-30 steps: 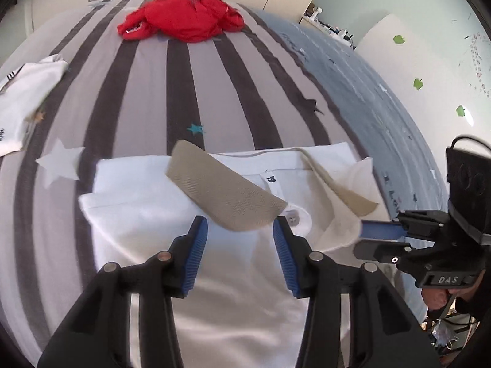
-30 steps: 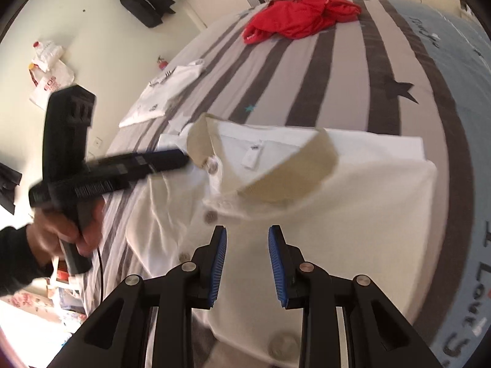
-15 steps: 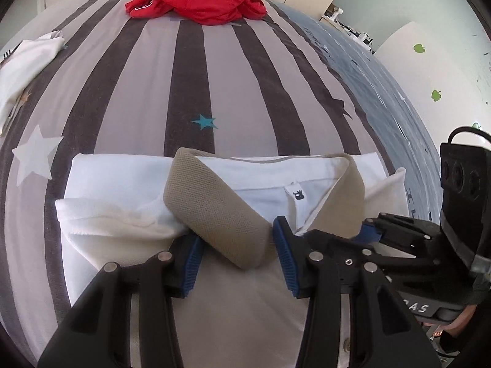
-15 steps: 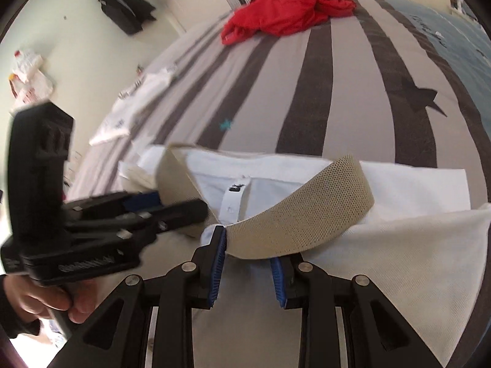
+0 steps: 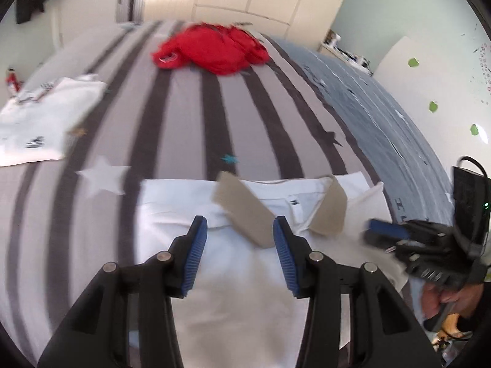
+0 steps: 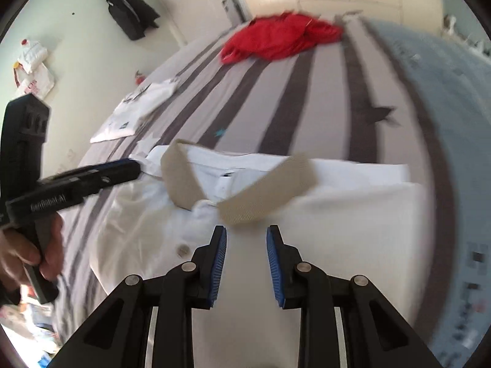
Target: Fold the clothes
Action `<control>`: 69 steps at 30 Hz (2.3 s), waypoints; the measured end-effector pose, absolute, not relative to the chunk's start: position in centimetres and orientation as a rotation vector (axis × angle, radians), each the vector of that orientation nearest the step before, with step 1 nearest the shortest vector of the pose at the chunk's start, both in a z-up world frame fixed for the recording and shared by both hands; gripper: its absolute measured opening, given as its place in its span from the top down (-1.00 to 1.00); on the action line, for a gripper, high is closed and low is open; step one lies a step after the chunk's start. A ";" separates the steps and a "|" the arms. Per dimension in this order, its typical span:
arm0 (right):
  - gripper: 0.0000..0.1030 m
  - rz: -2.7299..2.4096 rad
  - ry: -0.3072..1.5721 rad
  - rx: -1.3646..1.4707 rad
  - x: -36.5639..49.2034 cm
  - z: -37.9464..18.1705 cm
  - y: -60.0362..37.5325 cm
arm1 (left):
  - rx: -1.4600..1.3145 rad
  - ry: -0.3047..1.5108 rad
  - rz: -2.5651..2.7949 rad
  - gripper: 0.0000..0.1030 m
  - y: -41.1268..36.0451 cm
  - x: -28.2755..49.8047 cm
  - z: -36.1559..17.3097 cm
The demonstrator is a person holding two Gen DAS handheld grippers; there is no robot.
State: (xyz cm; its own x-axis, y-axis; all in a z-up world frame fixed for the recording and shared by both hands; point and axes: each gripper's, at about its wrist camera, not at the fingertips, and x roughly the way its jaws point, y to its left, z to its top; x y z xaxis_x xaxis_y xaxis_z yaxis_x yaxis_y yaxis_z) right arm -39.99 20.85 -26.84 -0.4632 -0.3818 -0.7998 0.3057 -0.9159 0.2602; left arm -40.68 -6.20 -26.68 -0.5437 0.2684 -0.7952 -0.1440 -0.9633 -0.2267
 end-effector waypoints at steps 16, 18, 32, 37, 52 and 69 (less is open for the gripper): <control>0.53 -2.667 -0.150 1.391 -45.0 -30.2 23.7 | -1.466 -0.212 2.687 0.19 -6.4 -43.1 -32.9; 0.53 -2.669 -0.159 1.403 -45.7 -31.1 24.0 | -1.462 -0.216 2.688 0.19 -6.4 -43.4 -33.4; 0.53 -2.618 -0.184 1.300 -38.2 -26.1 22.8 | -1.306 -0.337 2.649 0.19 -5.1 -35.6 -27.4; 0.53 -2.524 -0.174 1.320 -33.1 -26.2 19.7 | -1.319 -0.345 2.581 0.19 -1.8 -31.9 -27.4; 0.53 -2.466 -0.094 1.372 -30.8 -29.6 17.9 | -1.382 -0.258 2.601 0.21 0.5 -30.0 -30.6; 0.54 -2.559 -0.096 1.427 -30.0 -29.1 23.2 | -1.430 -0.285 2.711 0.21 -5.8 -29.8 -30.4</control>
State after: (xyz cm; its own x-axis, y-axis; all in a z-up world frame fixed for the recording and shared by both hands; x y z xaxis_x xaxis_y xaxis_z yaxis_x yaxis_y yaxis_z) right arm -30.01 23.15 -29.15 -0.5093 -0.2135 -0.8337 0.1502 -0.9759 0.1582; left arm -29.84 -5.84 -30.43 -0.5666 0.1416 -0.8117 0.0305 -0.9808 -0.1924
